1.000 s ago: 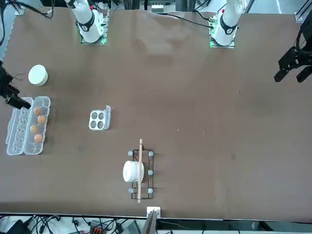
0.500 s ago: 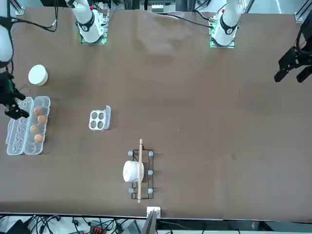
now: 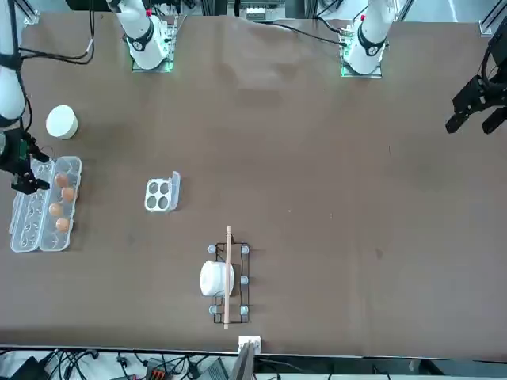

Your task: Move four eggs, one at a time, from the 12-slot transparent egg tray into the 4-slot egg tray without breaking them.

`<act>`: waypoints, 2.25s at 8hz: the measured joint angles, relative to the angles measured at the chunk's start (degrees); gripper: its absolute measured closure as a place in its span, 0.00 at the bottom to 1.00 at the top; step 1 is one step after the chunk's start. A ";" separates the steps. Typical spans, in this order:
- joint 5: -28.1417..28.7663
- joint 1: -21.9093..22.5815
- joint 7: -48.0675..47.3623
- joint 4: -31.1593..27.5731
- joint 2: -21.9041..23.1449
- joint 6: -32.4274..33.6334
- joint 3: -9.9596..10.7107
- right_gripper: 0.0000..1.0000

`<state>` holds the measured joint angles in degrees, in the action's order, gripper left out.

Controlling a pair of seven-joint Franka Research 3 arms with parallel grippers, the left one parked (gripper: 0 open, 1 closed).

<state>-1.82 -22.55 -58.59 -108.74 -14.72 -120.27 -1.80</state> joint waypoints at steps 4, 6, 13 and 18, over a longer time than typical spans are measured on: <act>0.01 -1.14 -2.34 0.11 -7.00 -5.85 0.00 0.14; 0.01 -1.37 -3.96 0.15 -8.68 -7.52 0.28 0.17; 0.01 -2.26 -6.41 0.17 -12.94 -14.20 0.60 0.18; 0.01 -2.10 -8.33 0.17 -14.30 -15.50 0.52 0.19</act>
<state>-1.82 -24.65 -66.92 -108.57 -29.02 -135.77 -1.28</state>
